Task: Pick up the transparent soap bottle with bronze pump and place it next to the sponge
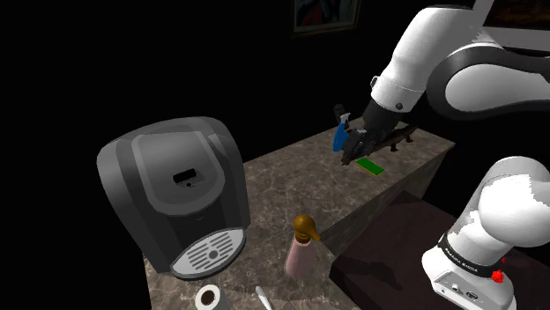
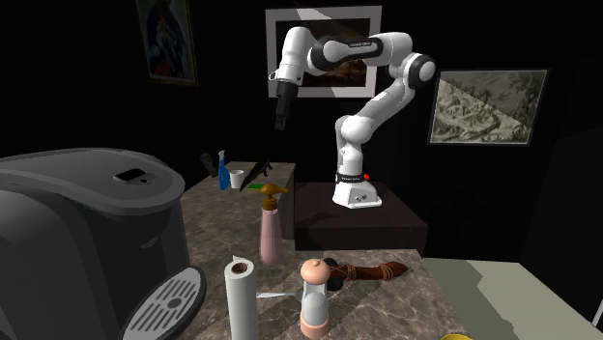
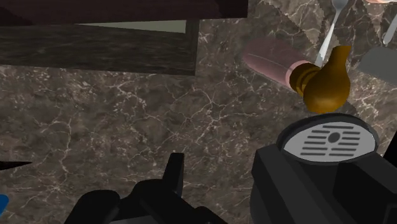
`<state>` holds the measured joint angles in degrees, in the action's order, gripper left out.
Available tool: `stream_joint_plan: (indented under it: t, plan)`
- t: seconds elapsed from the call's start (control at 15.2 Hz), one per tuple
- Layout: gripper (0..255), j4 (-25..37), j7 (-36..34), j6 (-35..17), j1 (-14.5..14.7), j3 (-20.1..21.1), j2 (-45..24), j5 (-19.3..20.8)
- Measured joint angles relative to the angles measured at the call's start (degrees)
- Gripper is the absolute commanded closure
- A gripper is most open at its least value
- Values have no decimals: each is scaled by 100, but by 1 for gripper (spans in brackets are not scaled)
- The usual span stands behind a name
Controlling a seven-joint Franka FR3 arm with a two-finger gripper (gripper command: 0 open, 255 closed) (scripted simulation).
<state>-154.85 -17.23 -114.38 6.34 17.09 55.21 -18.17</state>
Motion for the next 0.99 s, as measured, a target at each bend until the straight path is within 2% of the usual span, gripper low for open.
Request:
stream_joint_plan:
  t: [0.33,0.59,0.73,0.99]
  plan:
    - [0,-557,-549,-963,327,774,-127,-547]
    - [0,-739,-1018,-2005,454,1561,-758,-981]
    - [0,-764,-1242,-2505,452,1938,-1104,-1135]
    - [0,-725,-1796,-3578,249,2854,-1945,-1299]
